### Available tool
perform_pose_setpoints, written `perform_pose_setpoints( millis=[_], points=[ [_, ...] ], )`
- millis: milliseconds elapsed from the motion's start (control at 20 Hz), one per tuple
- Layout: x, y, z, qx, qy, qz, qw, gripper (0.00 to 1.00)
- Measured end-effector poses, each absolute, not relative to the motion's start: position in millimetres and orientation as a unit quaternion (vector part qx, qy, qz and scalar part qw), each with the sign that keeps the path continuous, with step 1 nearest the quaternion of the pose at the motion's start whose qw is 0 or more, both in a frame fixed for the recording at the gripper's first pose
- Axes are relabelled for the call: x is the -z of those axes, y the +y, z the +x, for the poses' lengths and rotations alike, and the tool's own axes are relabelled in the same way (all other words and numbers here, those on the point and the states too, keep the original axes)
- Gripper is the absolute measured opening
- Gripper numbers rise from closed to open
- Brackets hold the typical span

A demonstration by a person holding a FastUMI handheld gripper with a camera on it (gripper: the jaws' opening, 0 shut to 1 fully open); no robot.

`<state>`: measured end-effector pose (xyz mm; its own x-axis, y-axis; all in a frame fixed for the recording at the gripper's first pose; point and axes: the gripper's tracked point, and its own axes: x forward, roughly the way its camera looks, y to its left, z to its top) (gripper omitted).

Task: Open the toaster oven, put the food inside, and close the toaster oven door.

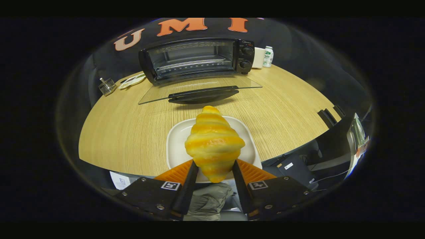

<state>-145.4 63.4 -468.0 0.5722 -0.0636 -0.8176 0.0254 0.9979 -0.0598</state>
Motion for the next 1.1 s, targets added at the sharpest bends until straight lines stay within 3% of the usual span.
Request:
perform_pose_setpoints(
  millis=[150,550,1100],
  points=[
    [454,67,-145,0.019,0.452,0.005,0.892,0.43],
    [384,65,-133,-0.008,0.406,0.027,0.913,0.41],
    [340,90,-40,-0.075,0.371,0.074,0.923,0.41]
  ],
)
